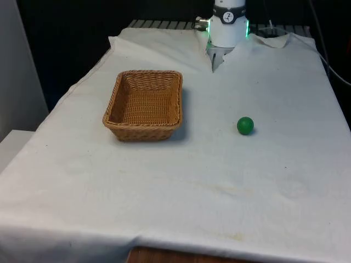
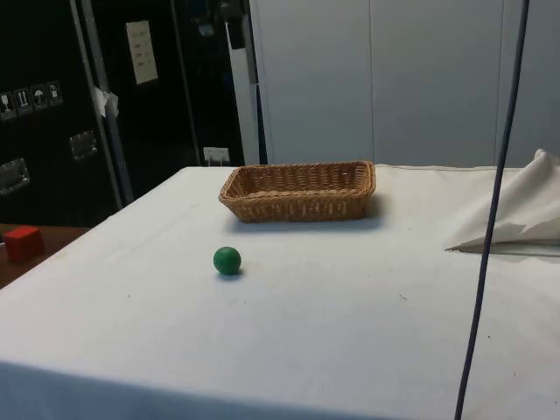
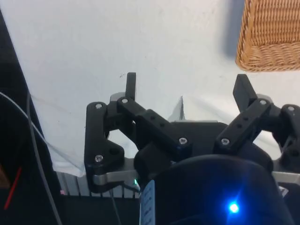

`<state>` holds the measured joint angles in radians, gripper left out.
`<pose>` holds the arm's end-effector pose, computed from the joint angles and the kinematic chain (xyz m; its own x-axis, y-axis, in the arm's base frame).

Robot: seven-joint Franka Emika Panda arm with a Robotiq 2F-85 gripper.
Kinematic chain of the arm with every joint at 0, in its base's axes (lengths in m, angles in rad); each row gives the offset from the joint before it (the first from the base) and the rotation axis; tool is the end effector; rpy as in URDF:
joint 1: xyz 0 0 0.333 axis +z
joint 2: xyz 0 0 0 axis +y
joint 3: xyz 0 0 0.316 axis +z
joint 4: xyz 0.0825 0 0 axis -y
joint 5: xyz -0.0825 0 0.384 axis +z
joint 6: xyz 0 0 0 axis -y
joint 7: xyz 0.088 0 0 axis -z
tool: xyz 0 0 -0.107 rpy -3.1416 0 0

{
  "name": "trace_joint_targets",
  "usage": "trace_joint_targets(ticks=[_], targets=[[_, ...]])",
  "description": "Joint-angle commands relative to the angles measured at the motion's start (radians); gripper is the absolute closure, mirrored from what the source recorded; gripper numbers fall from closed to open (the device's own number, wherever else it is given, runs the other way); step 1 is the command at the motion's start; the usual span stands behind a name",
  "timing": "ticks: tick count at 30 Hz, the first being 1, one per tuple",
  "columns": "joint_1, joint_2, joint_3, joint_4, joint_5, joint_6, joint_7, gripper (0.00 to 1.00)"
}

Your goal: Pick up the ball and place it into the basket.

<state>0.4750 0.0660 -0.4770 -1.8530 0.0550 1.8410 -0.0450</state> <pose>0.5706 0.0082 0.4800 0.9972 0.0271 -0.0695 0.0254 -0.9994 -0.0247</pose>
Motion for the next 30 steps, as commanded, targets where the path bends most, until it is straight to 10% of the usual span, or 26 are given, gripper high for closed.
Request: trace_joint_targets(ticks=[1, 30], targets=[[0.000, 0.001, 0.002, -0.003, 0.000, 0.005, 0.002, 0.00], [0.002, 0.009, 0.071, -0.197, 0.030, 0.315, 0.029, 0.00]])
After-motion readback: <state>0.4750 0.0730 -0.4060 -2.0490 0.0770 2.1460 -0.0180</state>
